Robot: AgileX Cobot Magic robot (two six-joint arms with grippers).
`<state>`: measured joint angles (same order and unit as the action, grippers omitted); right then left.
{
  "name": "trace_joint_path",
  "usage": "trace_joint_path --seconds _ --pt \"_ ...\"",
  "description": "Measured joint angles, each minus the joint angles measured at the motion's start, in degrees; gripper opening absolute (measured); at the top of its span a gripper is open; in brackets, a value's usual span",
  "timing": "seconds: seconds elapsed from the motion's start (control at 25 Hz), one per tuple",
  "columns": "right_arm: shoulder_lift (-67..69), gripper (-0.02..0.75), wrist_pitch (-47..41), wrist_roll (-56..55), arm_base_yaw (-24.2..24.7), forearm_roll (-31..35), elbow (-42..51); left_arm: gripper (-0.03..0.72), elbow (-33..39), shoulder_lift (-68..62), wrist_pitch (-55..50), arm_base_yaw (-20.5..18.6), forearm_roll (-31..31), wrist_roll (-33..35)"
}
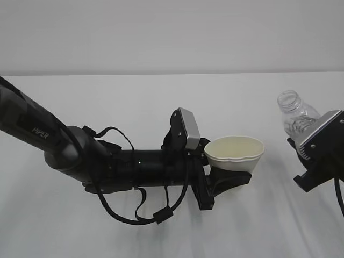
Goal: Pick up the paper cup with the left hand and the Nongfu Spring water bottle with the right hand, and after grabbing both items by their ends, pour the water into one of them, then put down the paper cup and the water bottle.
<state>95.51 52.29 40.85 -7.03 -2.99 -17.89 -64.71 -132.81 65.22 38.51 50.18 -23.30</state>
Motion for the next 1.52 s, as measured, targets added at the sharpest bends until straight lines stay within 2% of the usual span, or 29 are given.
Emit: trace_joint_path --seconds 0.32,1.52 --pt "0.0 0.411 0.0 6.0 0.0 0.1 0.0 0.393 0.0 -0.1 -1.6 1.2 0.1 0.0" --pt "0.0 0.411 0.4 23.5 0.0 0.2 0.0 0.393 0.0 -0.6 -3.0 1.2 -0.3 -0.5"
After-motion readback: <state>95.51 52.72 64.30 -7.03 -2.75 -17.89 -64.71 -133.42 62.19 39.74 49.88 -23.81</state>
